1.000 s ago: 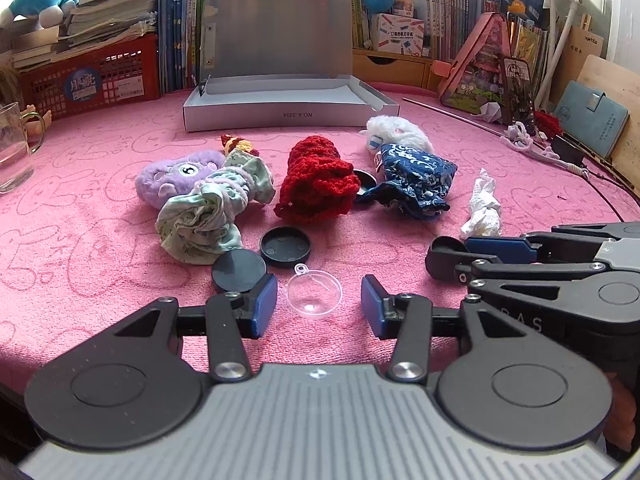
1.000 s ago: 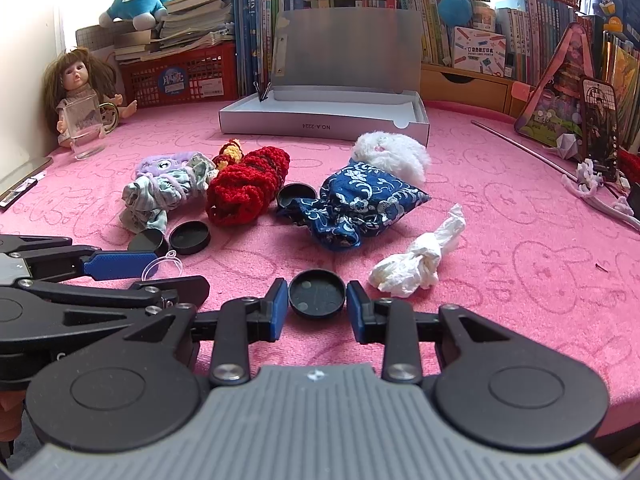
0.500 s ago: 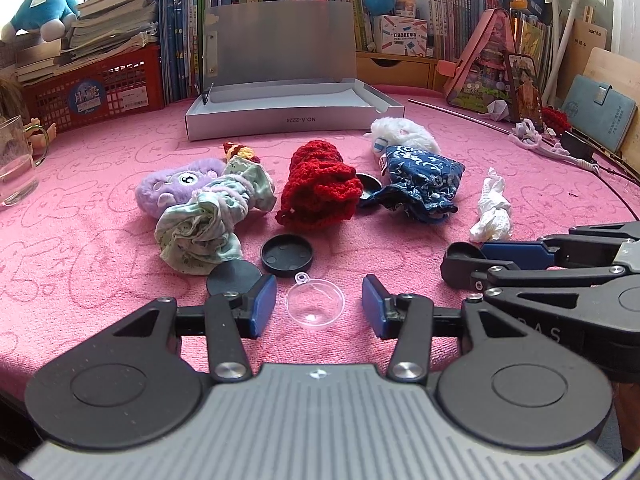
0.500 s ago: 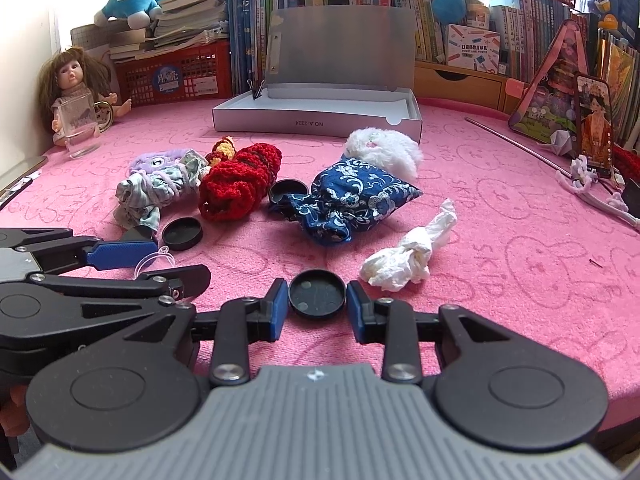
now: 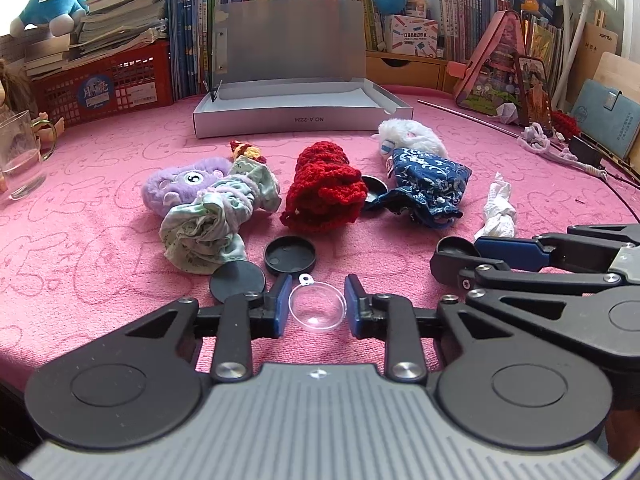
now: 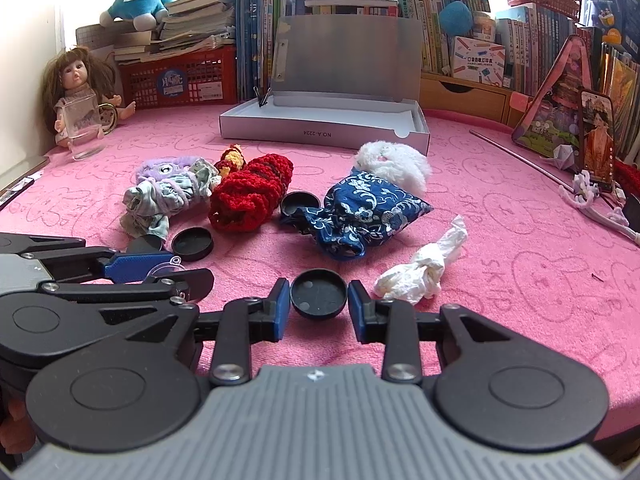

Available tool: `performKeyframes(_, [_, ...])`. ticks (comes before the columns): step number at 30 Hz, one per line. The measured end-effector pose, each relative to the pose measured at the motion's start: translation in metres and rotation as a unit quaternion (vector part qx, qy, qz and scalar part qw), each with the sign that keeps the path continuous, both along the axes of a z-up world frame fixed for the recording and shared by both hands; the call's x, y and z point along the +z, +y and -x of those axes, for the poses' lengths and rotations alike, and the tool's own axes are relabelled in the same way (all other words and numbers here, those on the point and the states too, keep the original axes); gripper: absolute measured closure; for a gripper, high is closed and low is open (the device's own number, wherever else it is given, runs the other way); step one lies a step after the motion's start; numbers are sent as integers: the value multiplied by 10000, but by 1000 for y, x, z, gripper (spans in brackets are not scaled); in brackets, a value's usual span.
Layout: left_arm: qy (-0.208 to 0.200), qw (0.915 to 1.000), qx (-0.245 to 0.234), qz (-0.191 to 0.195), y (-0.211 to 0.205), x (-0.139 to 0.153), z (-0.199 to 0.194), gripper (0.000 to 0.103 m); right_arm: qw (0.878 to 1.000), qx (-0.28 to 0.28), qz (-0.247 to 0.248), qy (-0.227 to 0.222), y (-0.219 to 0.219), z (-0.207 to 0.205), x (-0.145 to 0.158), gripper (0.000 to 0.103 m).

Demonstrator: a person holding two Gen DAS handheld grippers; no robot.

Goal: Organize objects
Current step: 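Close the right tool on the black lid while the left tool grasps the clear plastic dome, then carry the black lid and clear dome with both tools over the white box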

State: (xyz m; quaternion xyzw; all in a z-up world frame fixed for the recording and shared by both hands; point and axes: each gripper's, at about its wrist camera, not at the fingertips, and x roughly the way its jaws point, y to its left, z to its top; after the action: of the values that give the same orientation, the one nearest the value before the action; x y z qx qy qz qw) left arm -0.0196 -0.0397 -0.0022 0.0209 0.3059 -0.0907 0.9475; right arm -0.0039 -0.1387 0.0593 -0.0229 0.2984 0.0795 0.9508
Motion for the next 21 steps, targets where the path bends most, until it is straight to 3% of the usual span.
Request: performKeyframes(21, [-229, 9995, -145, 166, 0, 25, -15, 70, 9992, -131, -349, -146, -10, -15, 19, 65])
